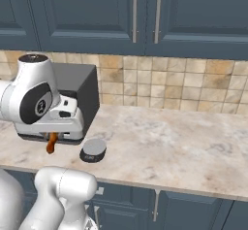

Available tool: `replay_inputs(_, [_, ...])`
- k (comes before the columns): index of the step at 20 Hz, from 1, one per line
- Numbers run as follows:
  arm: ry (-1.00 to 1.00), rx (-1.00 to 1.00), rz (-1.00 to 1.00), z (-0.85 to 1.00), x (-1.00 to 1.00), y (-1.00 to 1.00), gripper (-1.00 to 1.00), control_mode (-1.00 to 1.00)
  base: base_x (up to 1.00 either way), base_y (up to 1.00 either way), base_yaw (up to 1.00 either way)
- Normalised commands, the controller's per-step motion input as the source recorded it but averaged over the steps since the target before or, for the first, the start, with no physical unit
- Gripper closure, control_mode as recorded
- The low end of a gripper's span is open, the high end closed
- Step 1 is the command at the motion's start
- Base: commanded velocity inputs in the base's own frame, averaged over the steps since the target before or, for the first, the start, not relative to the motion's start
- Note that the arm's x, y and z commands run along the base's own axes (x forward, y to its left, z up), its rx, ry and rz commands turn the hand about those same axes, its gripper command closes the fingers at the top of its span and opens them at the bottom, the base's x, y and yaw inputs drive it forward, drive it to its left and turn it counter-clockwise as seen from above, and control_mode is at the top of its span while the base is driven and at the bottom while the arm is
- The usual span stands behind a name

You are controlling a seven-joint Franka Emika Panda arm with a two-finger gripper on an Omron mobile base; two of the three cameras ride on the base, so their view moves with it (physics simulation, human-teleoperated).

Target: Take the chicken drumstick from the fridge and place it on the digital scale on the counter by the fridge. Wait a few seconds for a reading, then move it to the plate on the dining counter.

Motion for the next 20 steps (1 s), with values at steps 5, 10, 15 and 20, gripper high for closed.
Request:
replay_inputs(5, [0.00,0.00,0.00,0.00,0.00,0.00,1.00,-1.00,0.00,0.00,0.00])
replay_inputs(10, [0.00,0.00,0.00,0.00,0.00,0.00,1.00,-1.00,0.00,0.00,0.00])
replay_inputs(15, [0.00,0.00,0.00,0.00,0.00,0.00,1.00,1.00,-0.42,-0.27,-0.12])
replay_inputs(20, [0.00,0.00,0.00,0.00,0.00,0.00,1.00,1.00,-0.99,-0.69,-0.48])
